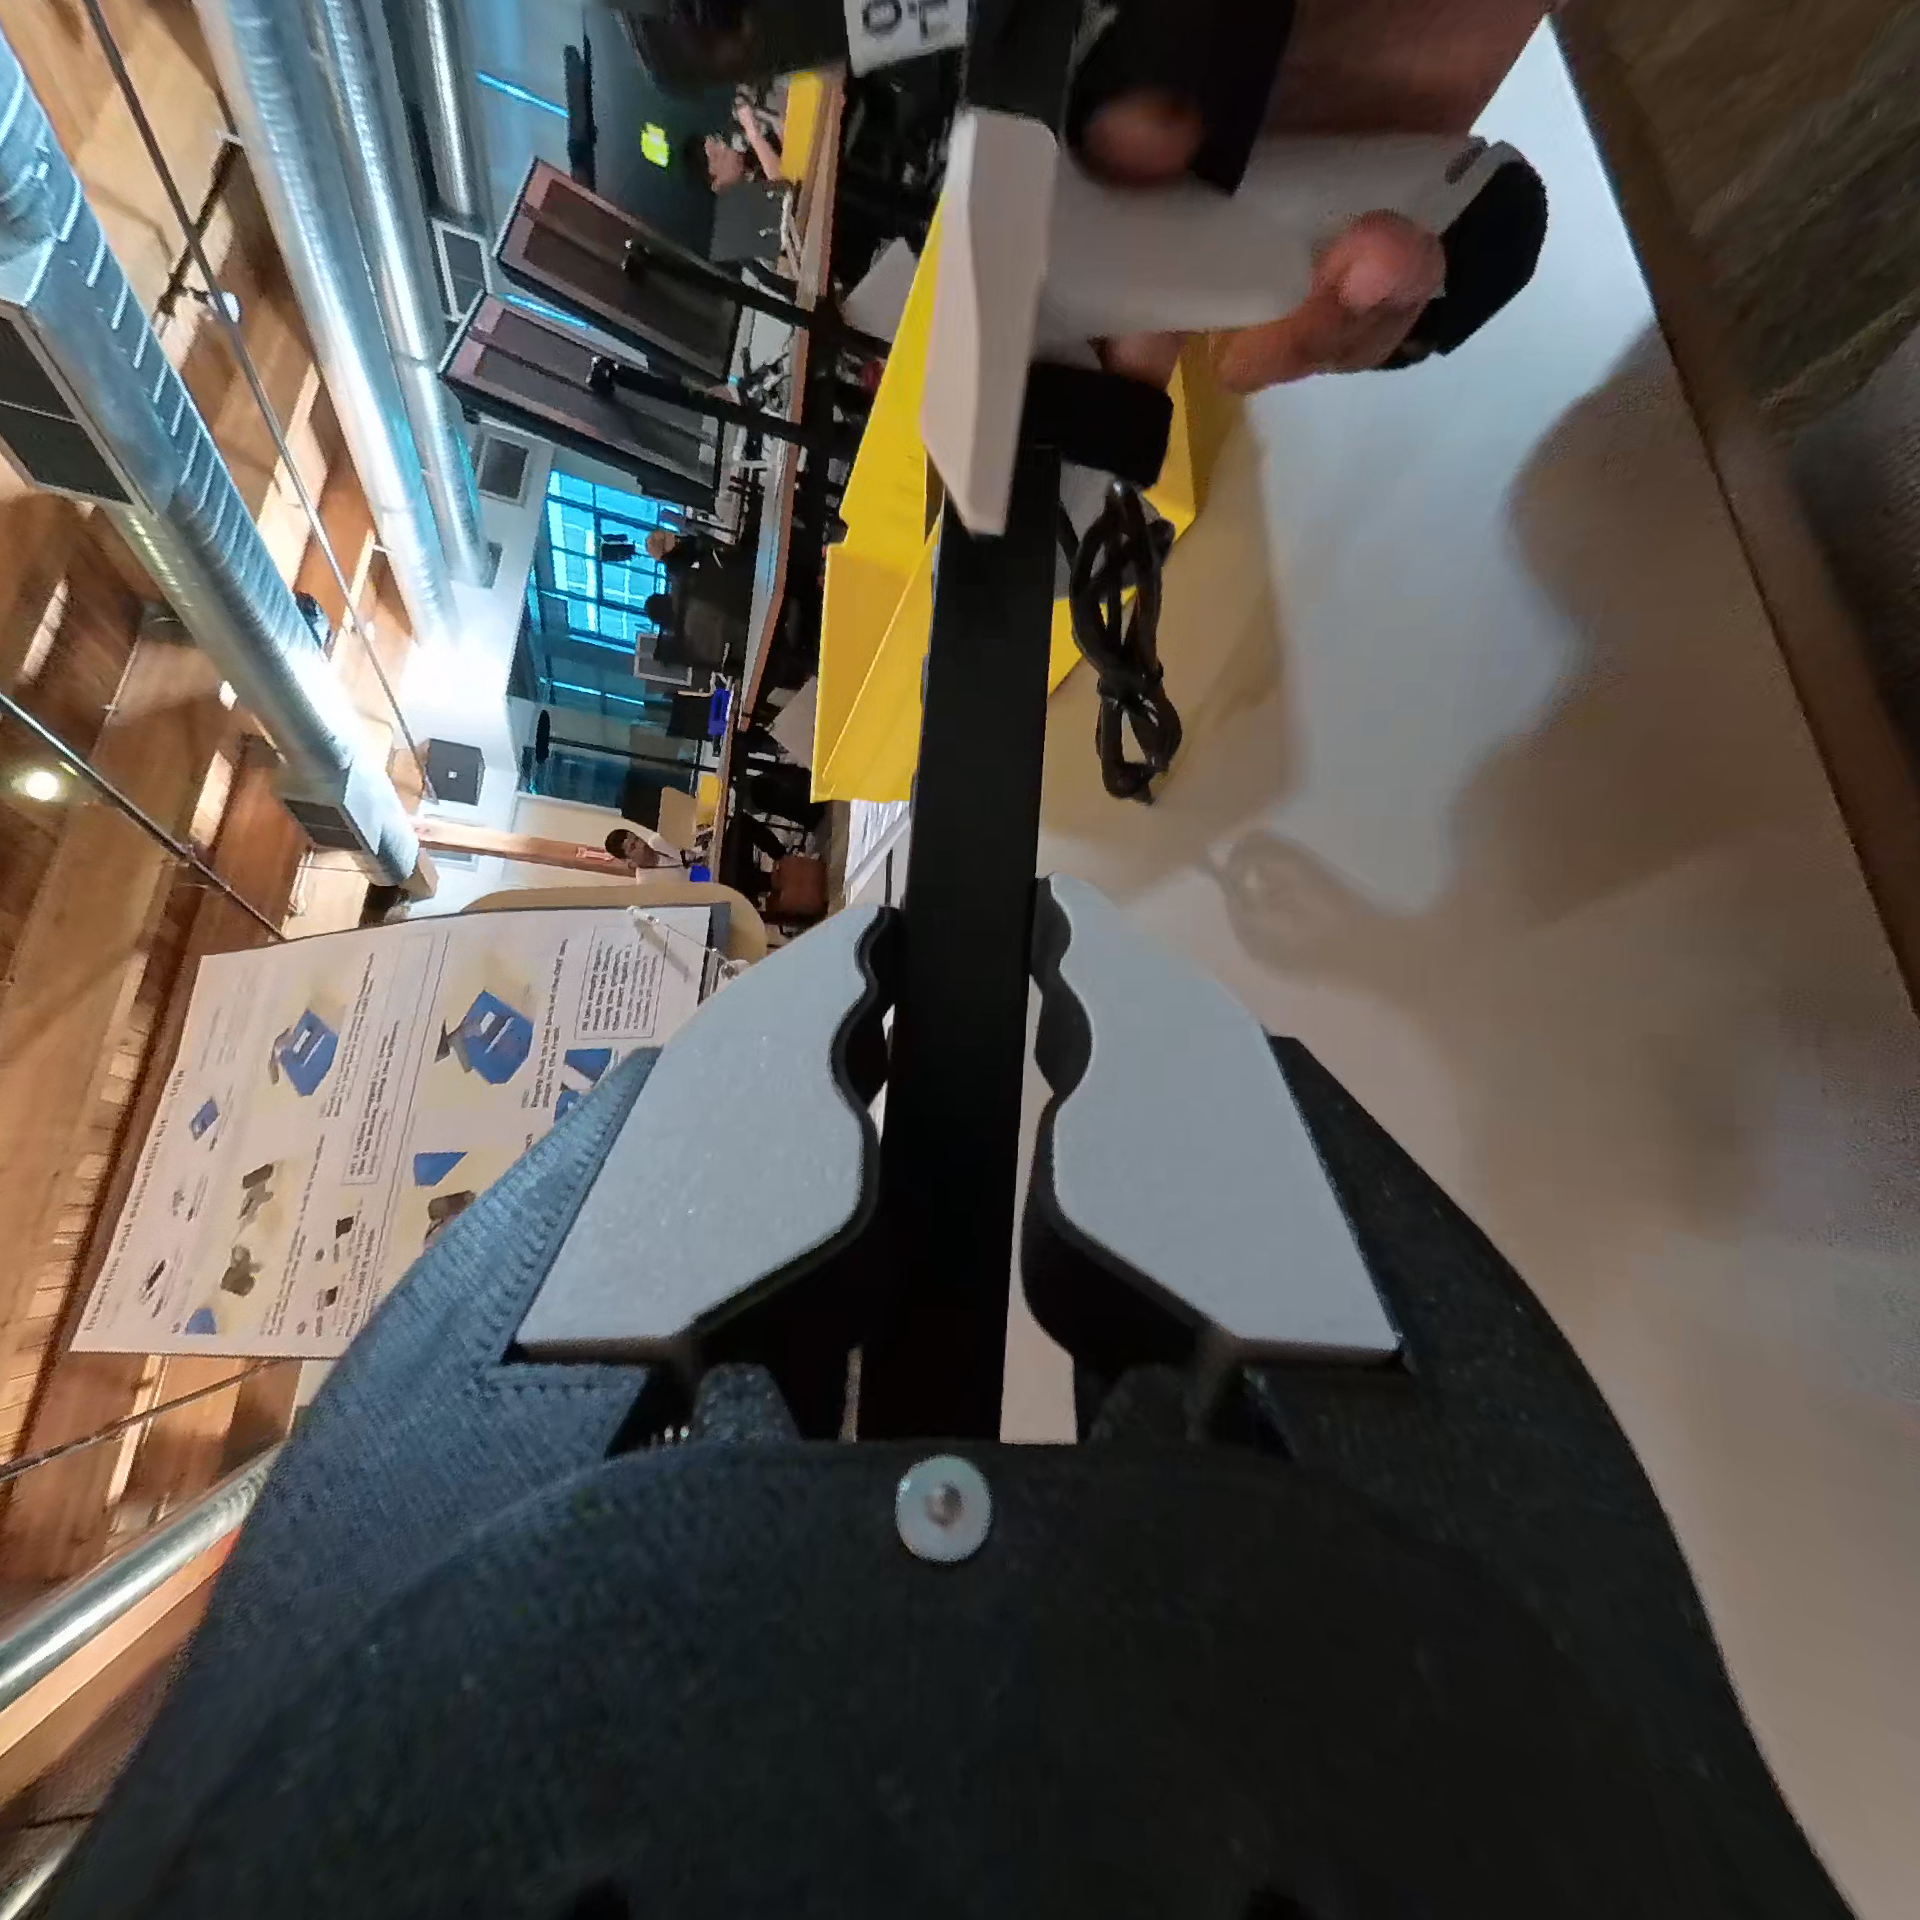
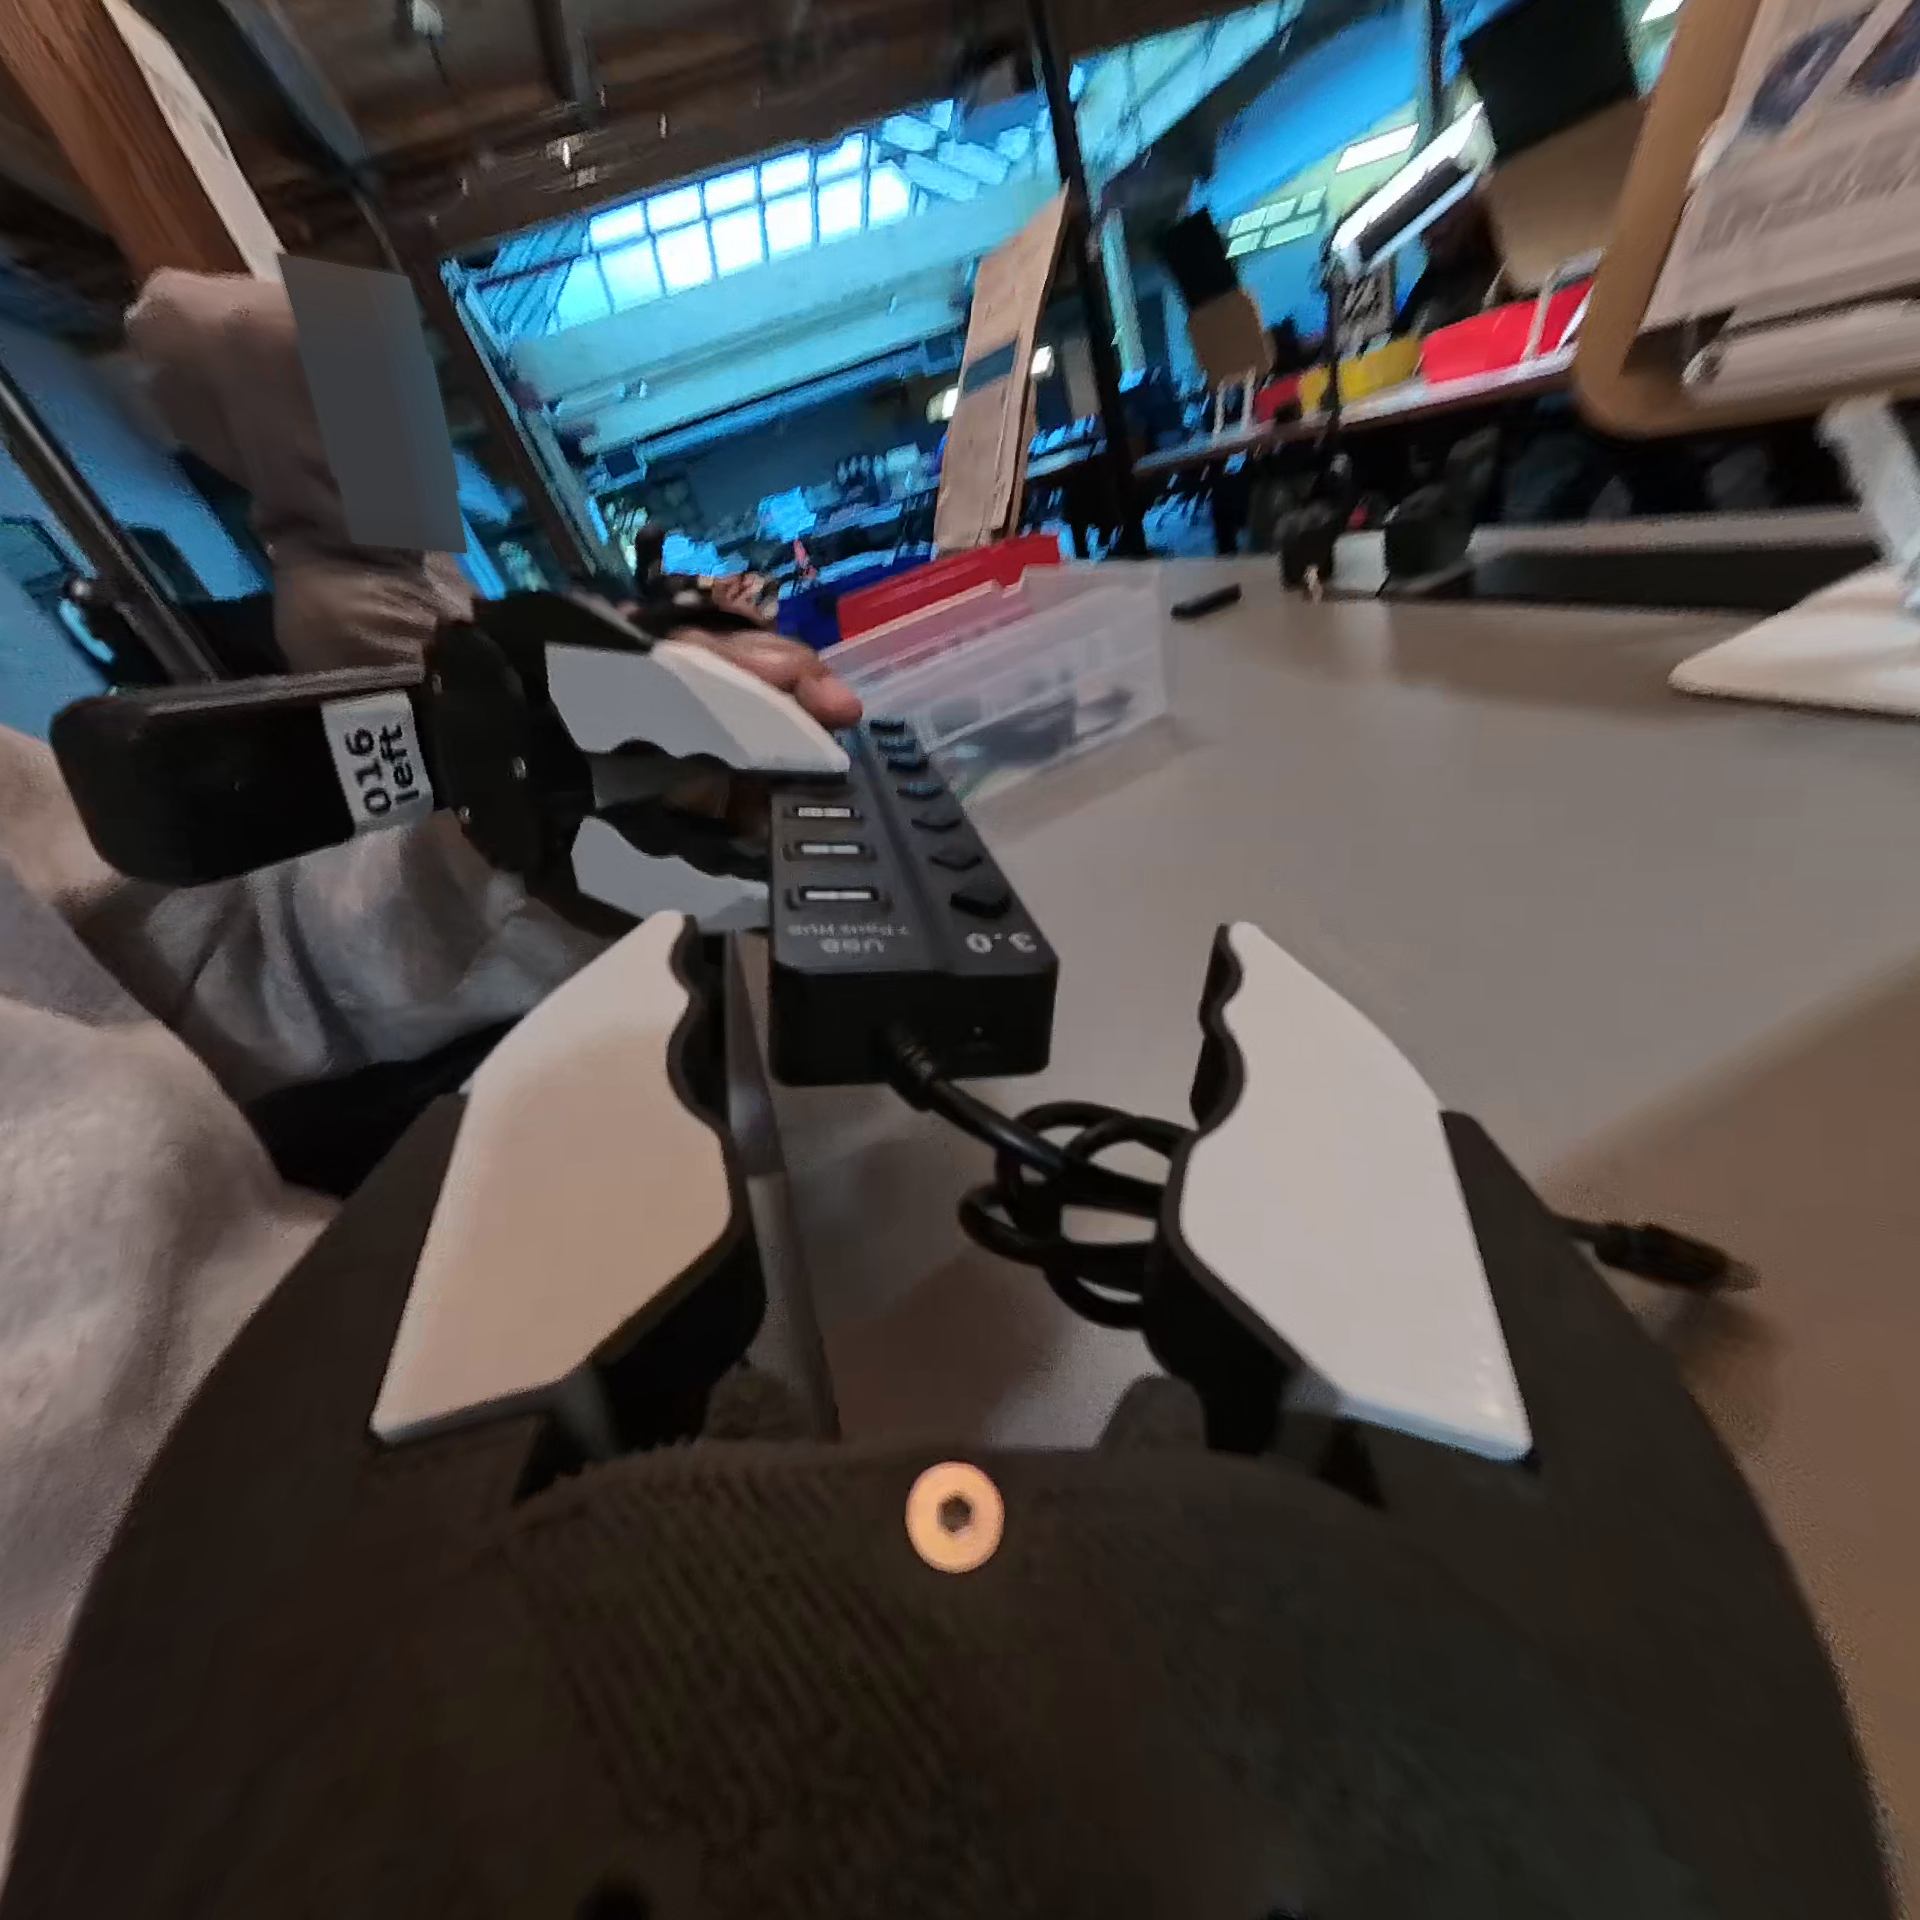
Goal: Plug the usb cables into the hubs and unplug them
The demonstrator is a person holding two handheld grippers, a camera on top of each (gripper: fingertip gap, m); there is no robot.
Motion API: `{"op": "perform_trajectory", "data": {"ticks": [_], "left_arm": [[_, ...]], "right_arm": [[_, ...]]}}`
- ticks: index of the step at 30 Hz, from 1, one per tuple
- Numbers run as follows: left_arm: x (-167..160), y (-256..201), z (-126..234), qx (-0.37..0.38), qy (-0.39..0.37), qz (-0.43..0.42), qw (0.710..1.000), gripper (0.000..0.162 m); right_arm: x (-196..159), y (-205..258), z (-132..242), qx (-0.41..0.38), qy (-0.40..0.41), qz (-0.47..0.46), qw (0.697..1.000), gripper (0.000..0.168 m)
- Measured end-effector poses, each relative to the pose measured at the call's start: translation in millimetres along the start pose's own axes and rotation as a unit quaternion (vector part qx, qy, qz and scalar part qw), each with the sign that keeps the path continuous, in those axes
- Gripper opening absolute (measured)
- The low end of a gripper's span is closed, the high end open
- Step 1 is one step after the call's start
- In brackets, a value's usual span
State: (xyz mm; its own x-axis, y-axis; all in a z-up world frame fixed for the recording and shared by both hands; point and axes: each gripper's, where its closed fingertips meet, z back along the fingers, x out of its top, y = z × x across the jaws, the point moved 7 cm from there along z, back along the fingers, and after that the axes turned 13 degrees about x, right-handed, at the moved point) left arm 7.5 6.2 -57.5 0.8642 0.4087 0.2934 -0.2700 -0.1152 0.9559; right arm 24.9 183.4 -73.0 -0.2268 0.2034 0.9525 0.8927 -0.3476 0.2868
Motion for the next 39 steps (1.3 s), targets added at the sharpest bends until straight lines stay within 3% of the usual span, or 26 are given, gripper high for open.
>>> {"op": "perform_trajectory", "data": {"ticks": [9,13,16,18,22,27,29,32,34,36,39], "left_arm": [[-4,-18,-3,0.017,-0.009,0.035,0.999,0.028],[-8,-28,-4,0.037,0.002,0.079,0.996,0.029],[-13,-34,-3,0.034,0.018,0.152,0.988,0.055],[-17,-33,1,-0.002,0.01,0.249,0.968,0.071],[-39,-19,10,-0.085,-0.012,0.507,0.857,0.078],[-59,-20,12,-0.161,-0.038,0.667,0.727,0.078],[-57,-27,12,-0.261,-0.054,0.728,0.632,0.081],[-47,-36,13,-0.4,-0.085,0.791,0.455,0.082],[-35,-42,14,-0.454,-0.108,0.798,0.381,0.08],[-19,-49,15,-0.511,-0.119,0.785,0.33,0.078],[5,-66,17,-0.572,-0.118,0.748,0.314,0.062]], "right_arm": [[-14,3,-5,0.042,0.081,-0.027,0.995,0.055],[-15,-1,-4,0.042,0.082,-0.039,0.995,0.055],[-15,-3,-2,0.036,0.085,-0.039,0.995,0.054],[-15,-5,0,0.031,0.092,-0.038,0.995,0.054],[-16,-7,2,0.029,0.096,-0.035,0.994,0.054],[-13,2,1,0.095,0.08,-0.038,0.992,0.054],[-11,12,-1,0.132,0.081,-0.026,0.988,0.054],[-9,24,-5,0.176,0.072,-0.017,0.982,0.054],[-8,30,-7,0.194,0.069,-0.013,0.979,0.054],[-9,33,-9,0.202,0.074,-0.006,0.976,0.054],[-8,36,-8,0.216,0.068,-0.003,0.974,0.054]]}}
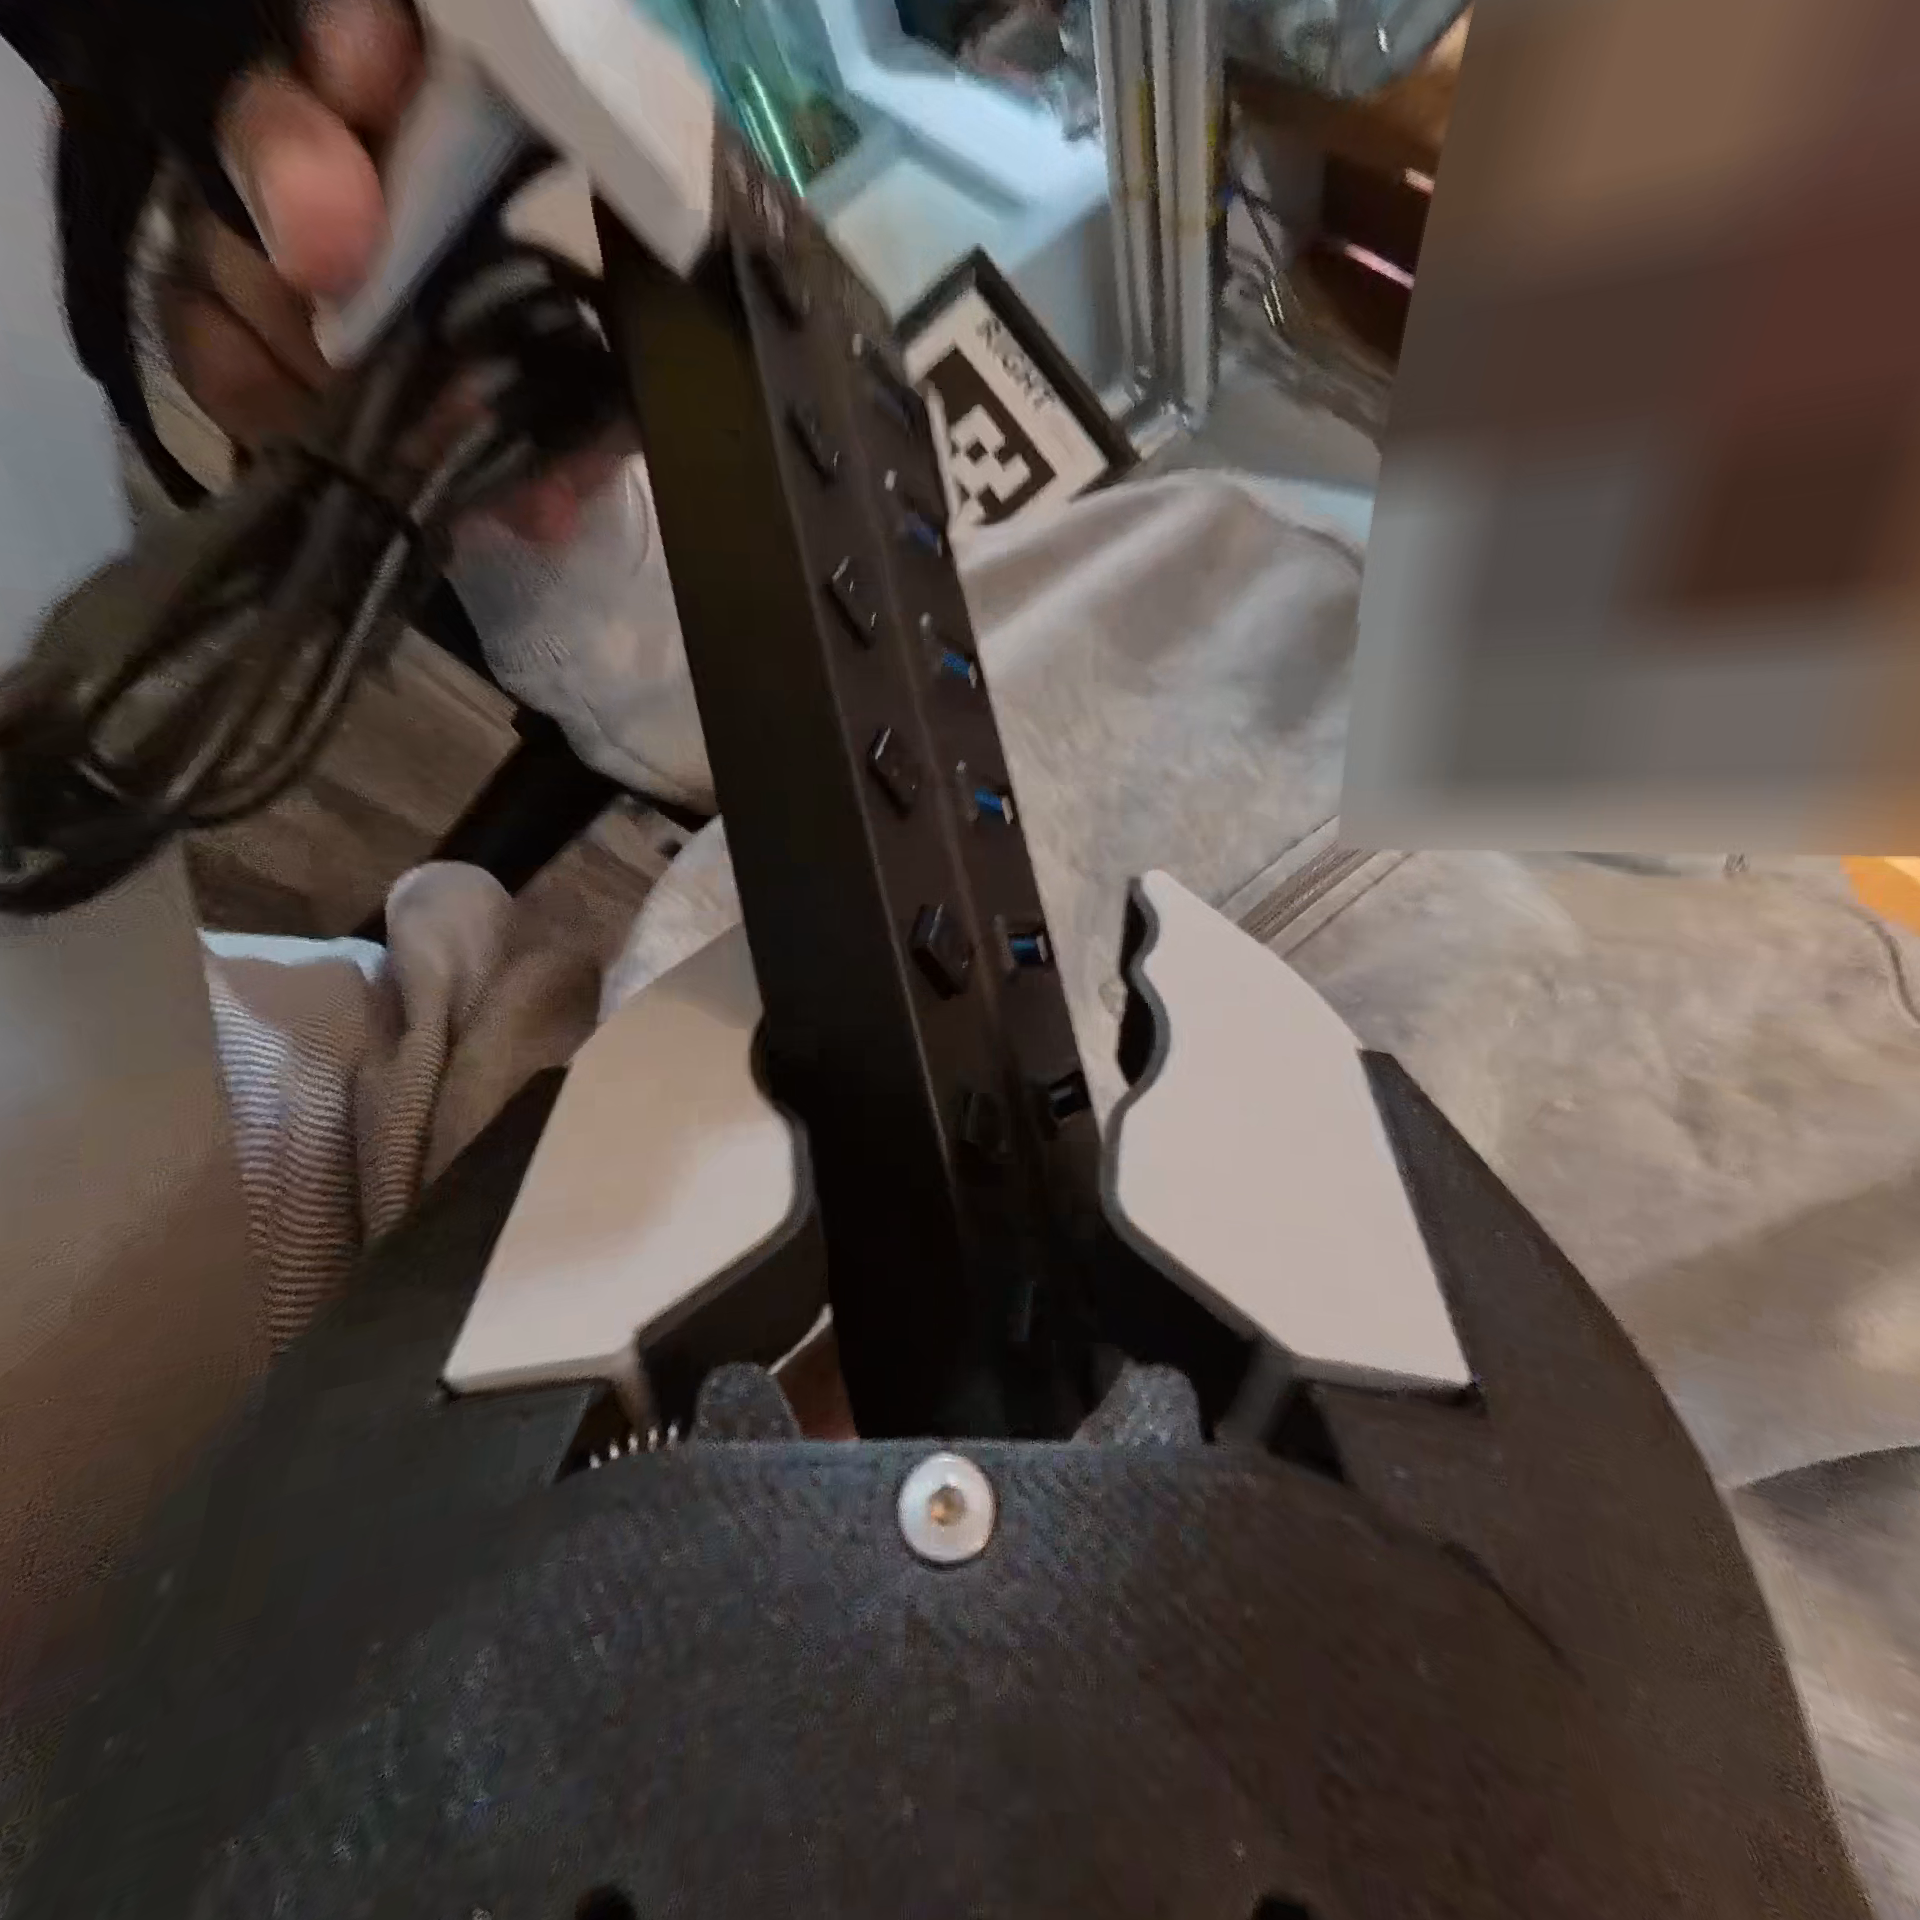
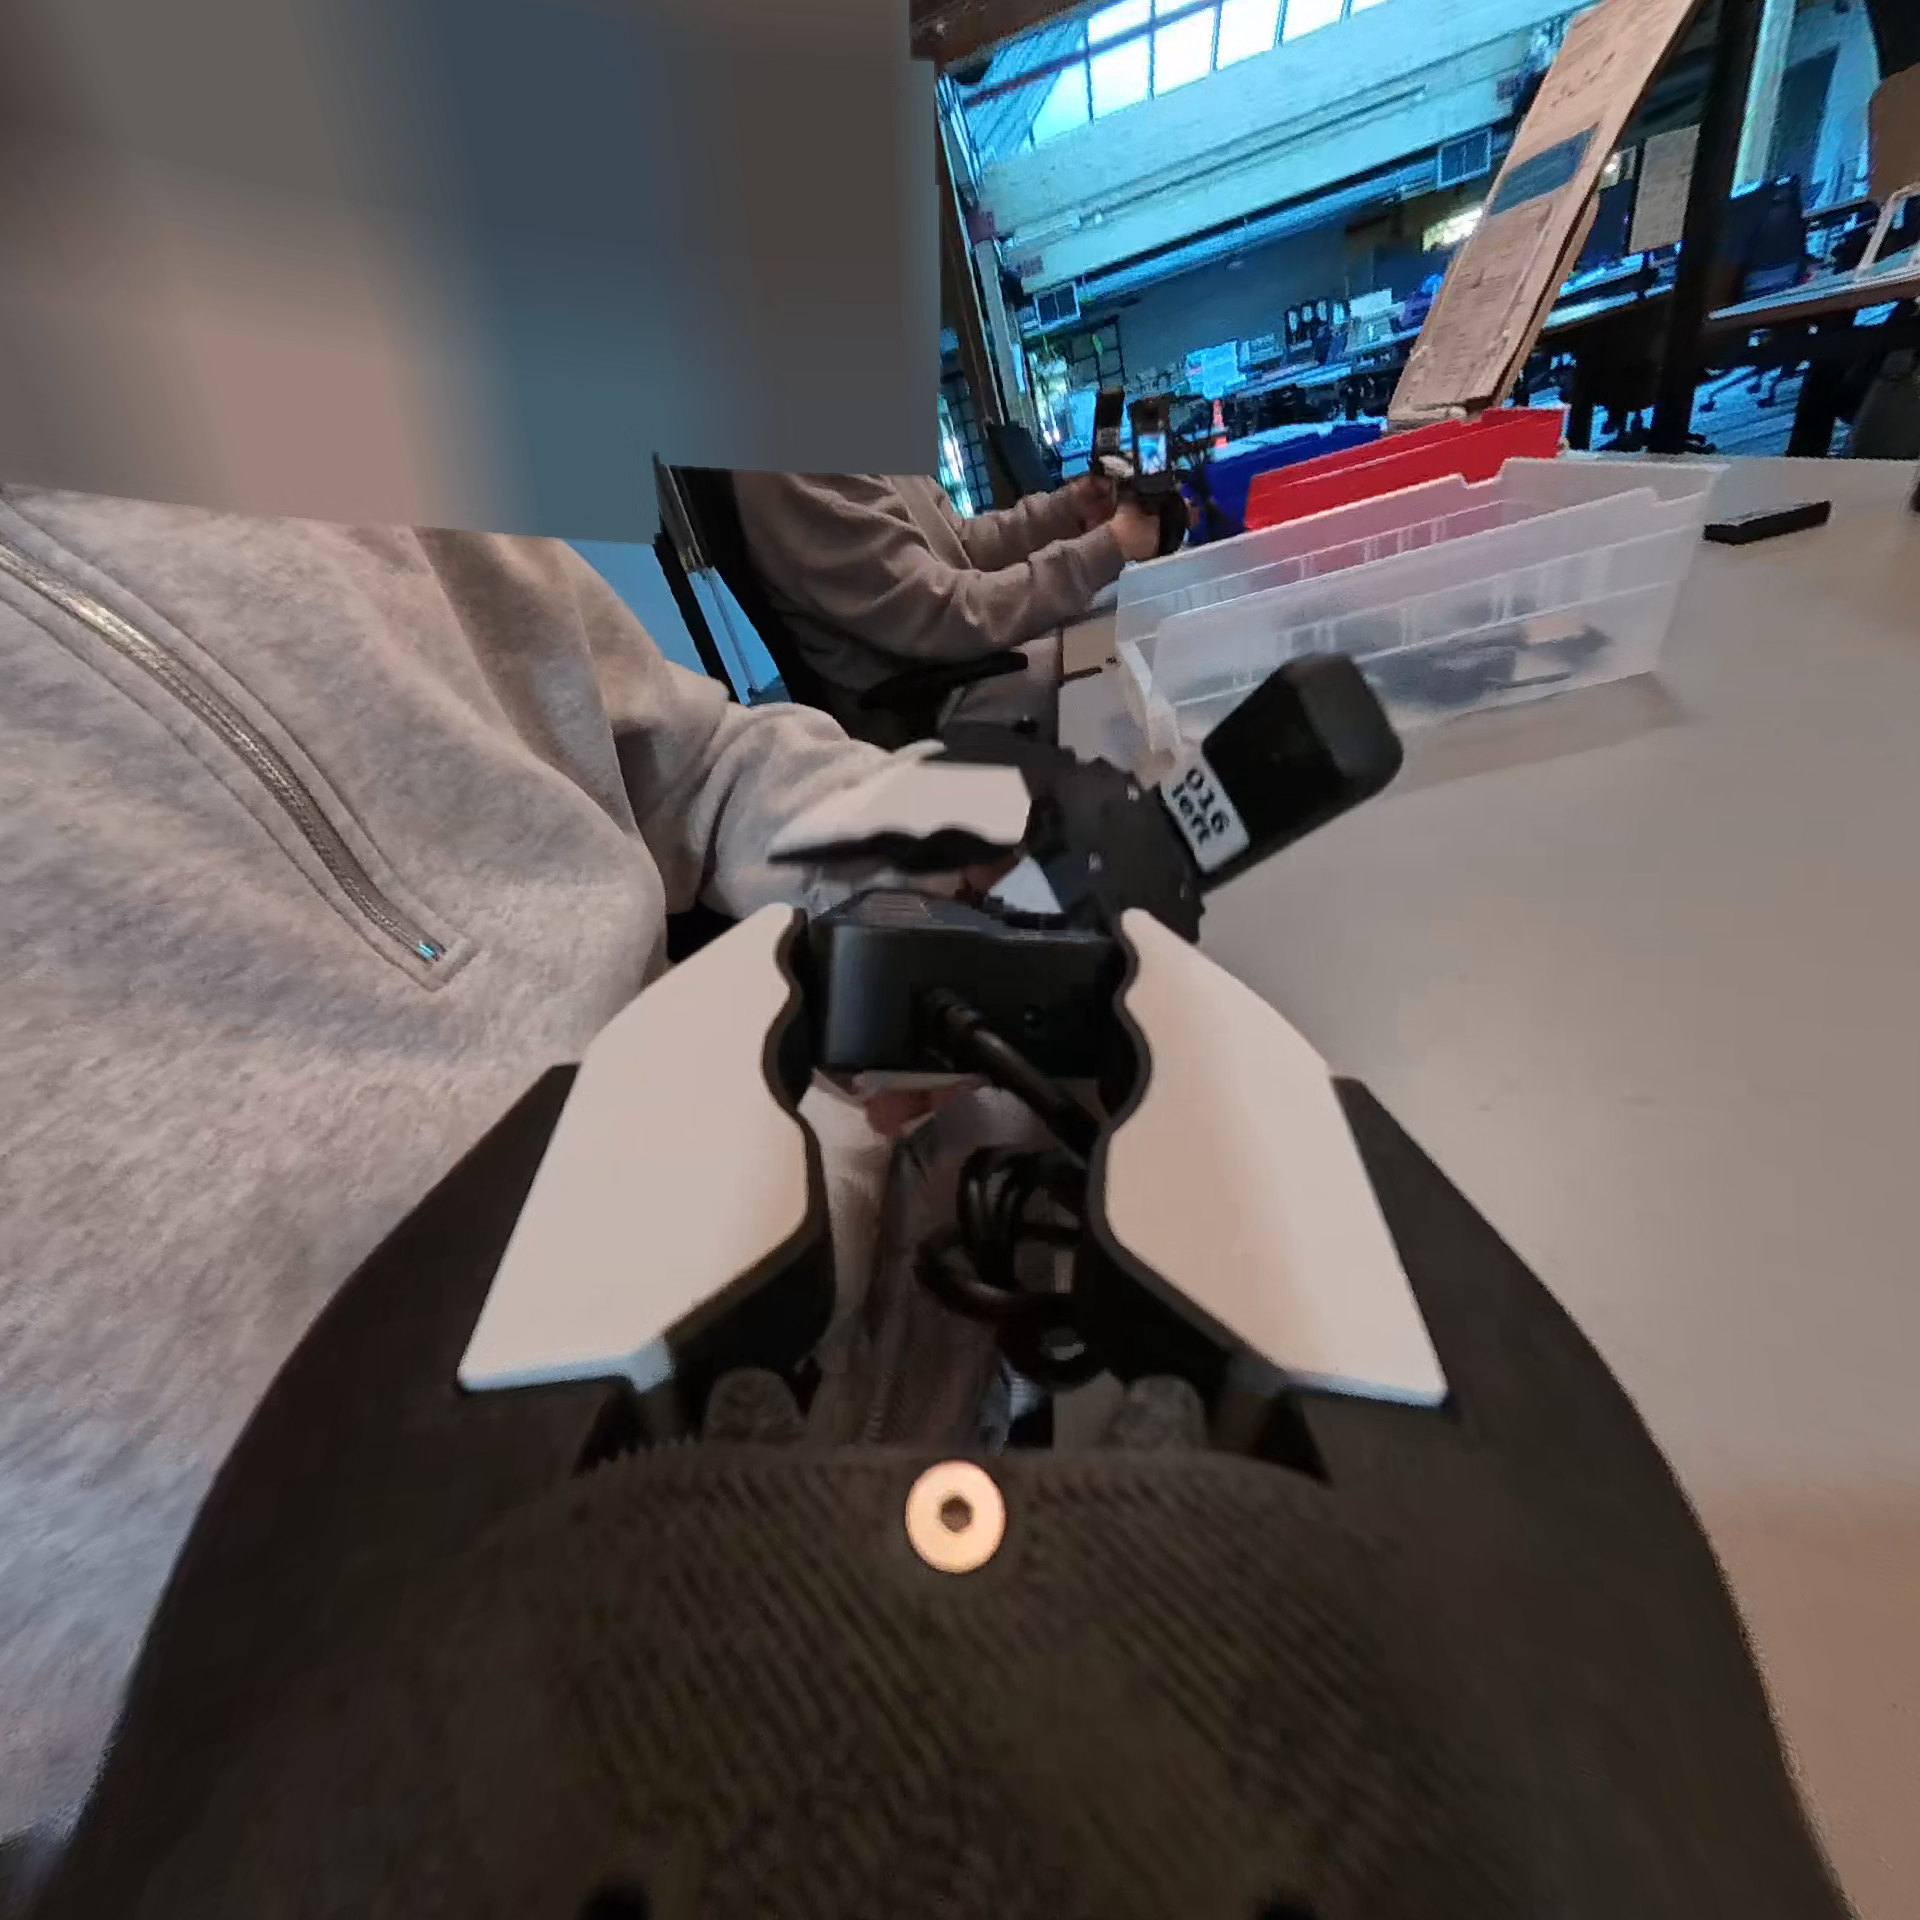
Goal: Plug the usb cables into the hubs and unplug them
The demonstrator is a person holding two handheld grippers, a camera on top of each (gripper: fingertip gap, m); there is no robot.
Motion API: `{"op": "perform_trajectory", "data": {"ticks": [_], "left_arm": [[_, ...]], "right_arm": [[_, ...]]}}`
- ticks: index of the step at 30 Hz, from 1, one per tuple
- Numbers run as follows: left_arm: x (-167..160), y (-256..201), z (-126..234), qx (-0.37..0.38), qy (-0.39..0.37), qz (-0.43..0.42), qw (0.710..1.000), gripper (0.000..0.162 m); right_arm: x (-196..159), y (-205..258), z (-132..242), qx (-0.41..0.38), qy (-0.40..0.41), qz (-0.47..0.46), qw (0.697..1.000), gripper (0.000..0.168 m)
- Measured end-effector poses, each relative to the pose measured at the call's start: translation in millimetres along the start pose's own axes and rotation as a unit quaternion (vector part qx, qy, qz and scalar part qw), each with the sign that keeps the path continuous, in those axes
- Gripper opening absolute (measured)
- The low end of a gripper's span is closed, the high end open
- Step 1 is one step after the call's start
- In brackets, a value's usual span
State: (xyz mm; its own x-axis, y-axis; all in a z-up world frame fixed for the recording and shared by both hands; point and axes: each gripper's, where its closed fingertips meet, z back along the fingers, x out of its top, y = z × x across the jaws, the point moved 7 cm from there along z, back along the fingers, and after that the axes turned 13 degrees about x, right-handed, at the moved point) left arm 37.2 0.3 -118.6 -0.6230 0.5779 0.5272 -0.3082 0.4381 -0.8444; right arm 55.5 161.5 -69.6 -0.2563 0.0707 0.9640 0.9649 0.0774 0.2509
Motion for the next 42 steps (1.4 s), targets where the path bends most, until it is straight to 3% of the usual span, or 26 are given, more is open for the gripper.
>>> {"op": "perform_trajectory", "data": {"ticks": [1,5,9,16,19,24,33,42], "left_arm": [[-2,2,-5,-0.002,0.004,0.003,1.0,0.051],[4,3,-9,-0.033,-0.026,0.035,0.999,0.041],[11,8,-9,0.019,-0.064,0.011,0.998,0.037],[33,14,15,0.122,-0.221,-0.041,0.967,0.032],[38,19,24,0.201,-0.266,-0.059,0.941,0.032],[40,19,19,0.252,-0.303,-0.066,0.917,0.031],[27,16,-18,0.271,-0.27,-0.067,0.922,0.032],[23,20,-16,0.259,-0.268,-0.051,0.927,0.032]], "right_arm": [[1,1,1,0.006,-0.008,-0.003,1.0,0.054],[7,0,7,-0.008,-0.044,0.023,0.999,0.055],[11,-15,19,-0.1,-0.088,0.027,0.991,0.078],[23,-22,51,-0.226,-0.17,0.052,0.958,0.081],[17,-27,41,-0.217,-0.157,0.018,0.963,0.076],[5,-35,14,-0.191,-0.153,-0.046,0.968,0.074],[1,-34,6,-0.153,-0.179,-0.093,0.967,0.067],[1,-34,24,-0.132,-0.217,-0.13,0.958,0.058]]}}
